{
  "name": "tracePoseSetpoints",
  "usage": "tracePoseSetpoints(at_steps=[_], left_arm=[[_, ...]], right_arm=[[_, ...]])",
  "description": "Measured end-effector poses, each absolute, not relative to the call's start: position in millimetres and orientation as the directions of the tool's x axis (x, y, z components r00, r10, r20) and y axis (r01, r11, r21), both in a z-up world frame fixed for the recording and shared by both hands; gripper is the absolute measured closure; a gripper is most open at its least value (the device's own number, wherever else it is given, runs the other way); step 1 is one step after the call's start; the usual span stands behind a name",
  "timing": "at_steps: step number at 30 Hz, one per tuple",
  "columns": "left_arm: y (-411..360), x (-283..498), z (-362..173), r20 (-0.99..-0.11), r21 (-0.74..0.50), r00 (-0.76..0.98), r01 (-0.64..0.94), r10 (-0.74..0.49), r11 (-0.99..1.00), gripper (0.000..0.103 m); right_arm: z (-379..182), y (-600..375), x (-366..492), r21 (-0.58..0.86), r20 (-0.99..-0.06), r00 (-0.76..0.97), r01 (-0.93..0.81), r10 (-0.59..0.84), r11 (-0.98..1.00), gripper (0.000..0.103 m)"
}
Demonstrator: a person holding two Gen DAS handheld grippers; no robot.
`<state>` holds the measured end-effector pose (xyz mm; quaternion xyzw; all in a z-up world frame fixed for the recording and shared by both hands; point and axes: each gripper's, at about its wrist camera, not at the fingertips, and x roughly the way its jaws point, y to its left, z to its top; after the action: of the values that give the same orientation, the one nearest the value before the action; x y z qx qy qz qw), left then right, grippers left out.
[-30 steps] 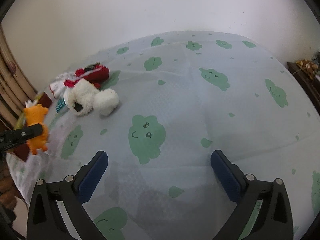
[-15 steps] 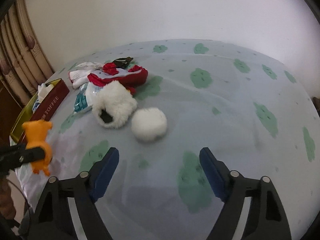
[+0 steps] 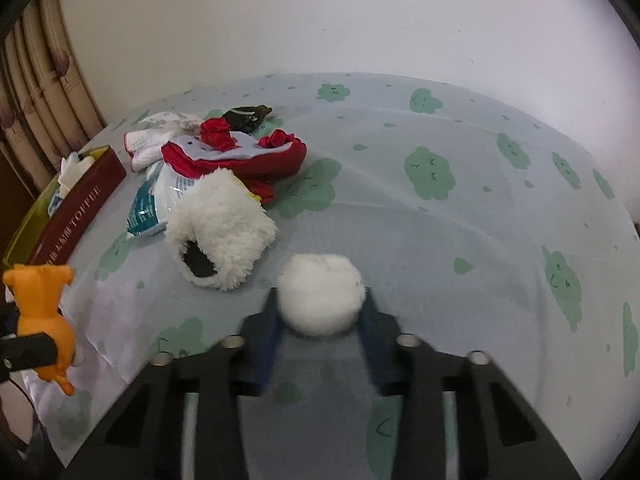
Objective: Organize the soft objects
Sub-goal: 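Lift the orange toy while the right gripper grasps the white pompom ball, then carry the orange toy into the tin tray and open the left gripper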
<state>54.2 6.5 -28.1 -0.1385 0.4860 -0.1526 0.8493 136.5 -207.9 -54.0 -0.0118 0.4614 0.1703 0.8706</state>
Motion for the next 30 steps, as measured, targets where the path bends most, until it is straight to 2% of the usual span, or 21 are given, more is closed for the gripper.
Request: tracePoseSetpoints(at_steps=[2,12,19,23,30], left_arm=[[8,53,-27,-0.781,-0.386,0.485,0.121,-0.394,0.915,0.057],[20,38,-13,-0.764,-0.386,0.523,0.099,-0.378,0.917,0.057],[59,23,8,-0.752,-0.375,0.569,0.046,-0.333,0.926,0.056],[97,17,19,-0.759,-0.345,0.591,-0.013,-0.271,0.938,0.056],[160,26,28,-0.781,-0.183,0.62,-0.11,-0.077,0.977,0.056]], right_arm=[[-52,-212,132,0.151,-0.798,0.528,-0.29,0.29,0.945,0.077],[-46,-220,99,0.17,-0.765,0.589,-0.206,0.261,0.964,0.078],[-47,-220,99,0.152,-0.769,0.593,-0.192,0.238,0.97,0.078],[-48,-220,99,0.148,-0.771,0.594,-0.186,0.231,0.971,0.078],[-48,-219,99,0.14,-0.777,0.588,-0.185,0.223,0.973,0.078]])
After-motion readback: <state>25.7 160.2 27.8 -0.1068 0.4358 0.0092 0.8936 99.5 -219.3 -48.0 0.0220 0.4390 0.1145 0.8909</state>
